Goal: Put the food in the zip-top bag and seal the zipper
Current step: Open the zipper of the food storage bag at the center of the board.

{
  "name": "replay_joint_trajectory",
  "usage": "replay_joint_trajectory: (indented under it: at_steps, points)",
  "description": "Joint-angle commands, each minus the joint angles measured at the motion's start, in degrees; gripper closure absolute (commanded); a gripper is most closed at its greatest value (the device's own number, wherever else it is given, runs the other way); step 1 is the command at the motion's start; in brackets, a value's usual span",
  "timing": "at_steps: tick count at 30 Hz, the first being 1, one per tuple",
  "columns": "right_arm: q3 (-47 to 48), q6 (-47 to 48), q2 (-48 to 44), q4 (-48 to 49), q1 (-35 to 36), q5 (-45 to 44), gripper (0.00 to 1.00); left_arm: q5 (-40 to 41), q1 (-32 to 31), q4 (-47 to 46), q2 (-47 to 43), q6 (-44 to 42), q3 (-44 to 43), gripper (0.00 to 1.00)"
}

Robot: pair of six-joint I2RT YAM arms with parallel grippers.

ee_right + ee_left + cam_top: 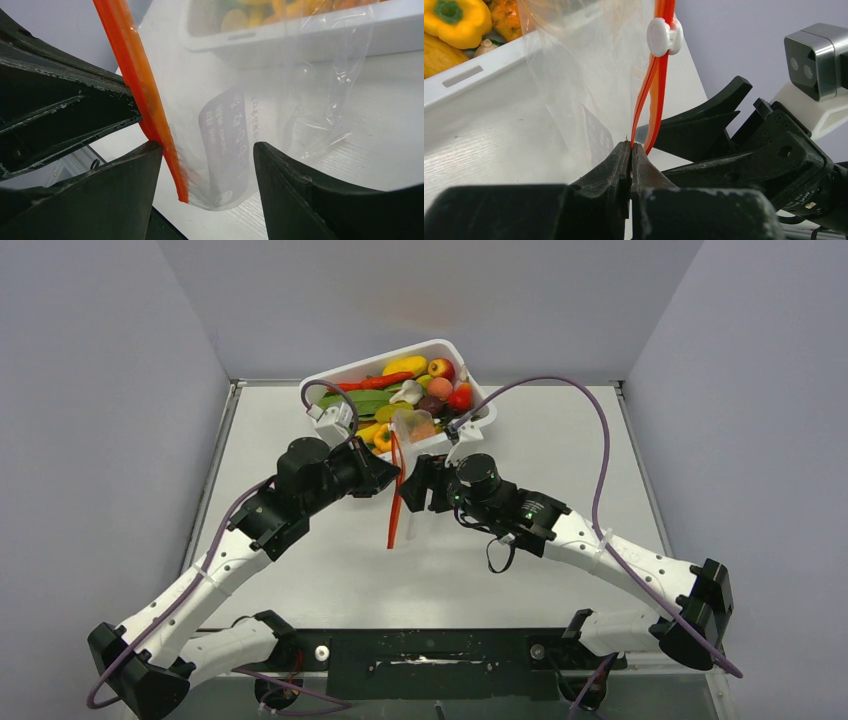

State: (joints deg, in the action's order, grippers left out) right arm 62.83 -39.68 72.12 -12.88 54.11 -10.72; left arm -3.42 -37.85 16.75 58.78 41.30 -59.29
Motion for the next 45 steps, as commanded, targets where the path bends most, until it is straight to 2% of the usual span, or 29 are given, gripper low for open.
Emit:
replay_joint_trajectory:
  at_steps: [1, 13, 17, 23, 29, 36, 38, 41, 42, 45]
  points:
    - [2.92, -0.94, 0.49, 4.74, 0.36, -2.26, 0.32, -0.20, -0.35, -1.23, 0.33, -0.63, -0.49, 1.00]
    - [3.05, -1.35, 3.58, 6.47, 0.20, -2.15, 0.34, -0.05, -0.21, -1.01, 0.66, -1.14, 0.31, 1.00]
    - [3.53, -0.49, 3.90, 6.06, 0.17, -2.84, 0.45, 0.20, -0.21, 0.52, 0.72, -2.09, -0.29, 1.00]
    - [1.63, -0.55, 1.69, 0.91, 0.03, -11.72, 0.60, 3.00, -0.19, 3.67, 0.10, -4.37, -1.36, 1.00]
    - [0.35, 0.23, -0.63, -1.39, 0.06, -17.16, 0.65, 4.04, -0.14, 4.88, 0.28, -6.41, -0.90, 1.00]
    - [2.67, 1.77, 2.50, -1.74, 0.41, -16.45, 0.71, 2.07, -0.20, 4.44, 0.84, -5.50, -1.78, 1.00]
    - [3.09, 2.27, 2.71, -1.82, 0.53, -15.95, 0.77, 2.17, -0.14, 4.58, 0.73, -5.48, -1.95, 1.00]
    - [4.41, 4.19, 1.74, -4.26, 0.64, -17.09, 0.97, 3.94, -0.02, 6.75, 0.64, -6.75, -2.85, 1.00]
    - [4.89, 5.23, 0.88, -5.31, 0.55, -18.26, 1.00, 5.40, 0.04, 7.86, 0.57, -7.39, -3.39, 1.00]
    - [4.65, 7.81, -3.50, -7.26, 0.46, -23.34, 1.00, 9.81, 0.45, 11.11, 0.37, -9.87, -4.70, 1.00]
